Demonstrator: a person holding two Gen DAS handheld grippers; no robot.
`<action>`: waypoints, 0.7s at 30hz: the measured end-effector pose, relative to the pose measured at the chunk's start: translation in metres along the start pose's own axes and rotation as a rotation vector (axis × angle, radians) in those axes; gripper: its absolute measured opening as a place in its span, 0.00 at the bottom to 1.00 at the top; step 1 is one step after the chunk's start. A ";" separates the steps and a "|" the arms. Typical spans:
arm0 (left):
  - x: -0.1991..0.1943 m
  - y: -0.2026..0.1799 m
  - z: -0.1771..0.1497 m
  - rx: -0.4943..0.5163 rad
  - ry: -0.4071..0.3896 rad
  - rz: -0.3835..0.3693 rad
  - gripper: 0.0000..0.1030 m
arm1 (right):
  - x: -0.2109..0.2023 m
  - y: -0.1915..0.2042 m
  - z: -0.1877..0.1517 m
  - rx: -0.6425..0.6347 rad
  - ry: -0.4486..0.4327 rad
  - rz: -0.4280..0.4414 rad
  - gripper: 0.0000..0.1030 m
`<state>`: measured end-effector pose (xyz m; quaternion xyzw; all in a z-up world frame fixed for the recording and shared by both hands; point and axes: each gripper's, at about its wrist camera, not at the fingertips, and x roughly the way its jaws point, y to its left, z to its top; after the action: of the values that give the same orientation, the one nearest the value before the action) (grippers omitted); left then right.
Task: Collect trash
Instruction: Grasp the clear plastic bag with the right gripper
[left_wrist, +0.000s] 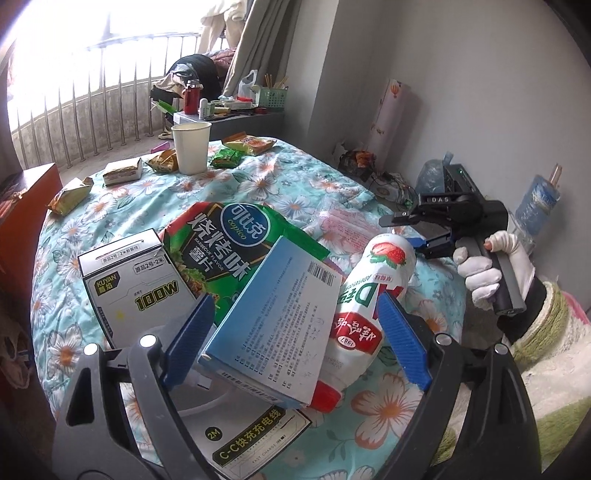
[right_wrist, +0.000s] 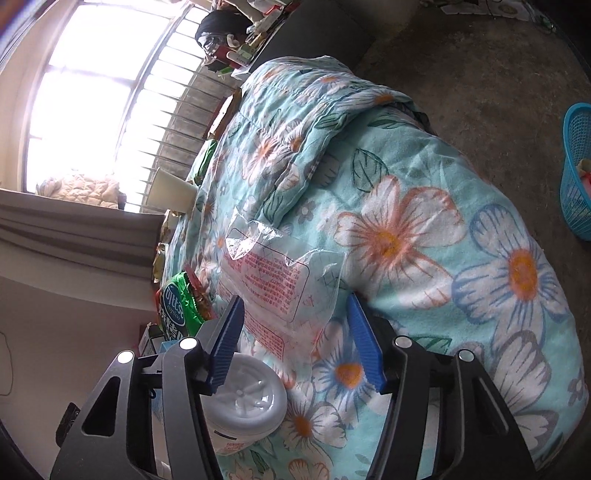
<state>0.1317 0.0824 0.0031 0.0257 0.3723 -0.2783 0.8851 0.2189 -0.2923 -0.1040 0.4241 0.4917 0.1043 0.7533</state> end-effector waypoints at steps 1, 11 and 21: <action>0.003 -0.001 0.000 0.026 0.018 0.005 0.83 | 0.001 0.000 0.000 0.001 0.002 0.002 0.55; 0.031 -0.007 -0.003 0.284 0.205 0.048 0.86 | -0.004 -0.008 0.001 0.014 0.014 0.031 0.55; 0.041 -0.014 -0.009 0.359 0.275 0.121 0.86 | -0.001 -0.022 0.001 0.077 0.044 0.090 0.35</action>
<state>0.1423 0.0533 -0.0289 0.2428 0.4315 -0.2804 0.8223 0.2140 -0.3068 -0.1194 0.4723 0.4920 0.1284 0.7200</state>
